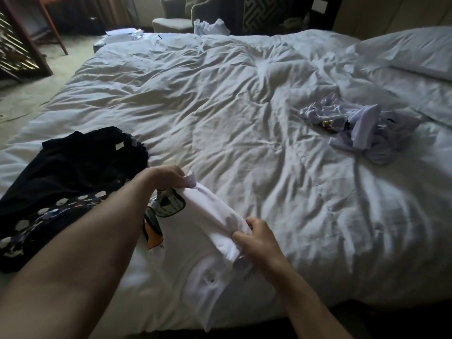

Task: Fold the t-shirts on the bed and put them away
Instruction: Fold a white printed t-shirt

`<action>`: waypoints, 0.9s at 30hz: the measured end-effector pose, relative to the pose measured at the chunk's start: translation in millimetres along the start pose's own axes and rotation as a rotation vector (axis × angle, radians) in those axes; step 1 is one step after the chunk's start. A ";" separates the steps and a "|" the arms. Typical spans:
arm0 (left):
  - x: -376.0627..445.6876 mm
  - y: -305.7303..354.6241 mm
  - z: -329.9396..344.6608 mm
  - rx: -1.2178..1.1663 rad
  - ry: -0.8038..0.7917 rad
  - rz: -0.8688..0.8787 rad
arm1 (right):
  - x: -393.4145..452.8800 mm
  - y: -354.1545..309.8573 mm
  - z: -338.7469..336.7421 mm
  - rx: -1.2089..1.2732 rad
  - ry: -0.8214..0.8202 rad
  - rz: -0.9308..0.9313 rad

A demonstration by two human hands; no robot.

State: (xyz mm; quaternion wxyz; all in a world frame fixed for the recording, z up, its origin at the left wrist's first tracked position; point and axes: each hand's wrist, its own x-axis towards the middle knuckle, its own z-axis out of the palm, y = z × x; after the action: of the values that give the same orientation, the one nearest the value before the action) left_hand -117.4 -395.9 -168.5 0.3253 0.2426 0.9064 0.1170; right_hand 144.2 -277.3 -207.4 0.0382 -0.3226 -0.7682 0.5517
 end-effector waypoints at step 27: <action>1.0 74.4 -14.5 -0.894 0.103 0.455 | 44.7 -26.2 -153.2 0.393 0.009 -0.169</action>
State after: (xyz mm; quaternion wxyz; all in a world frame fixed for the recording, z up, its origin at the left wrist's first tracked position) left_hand -100.4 -332.6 -130.5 0.3183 0.2648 0.7067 0.5737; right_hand 160.6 -131.9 -138.3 0.1501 -0.2460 -0.6699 0.6843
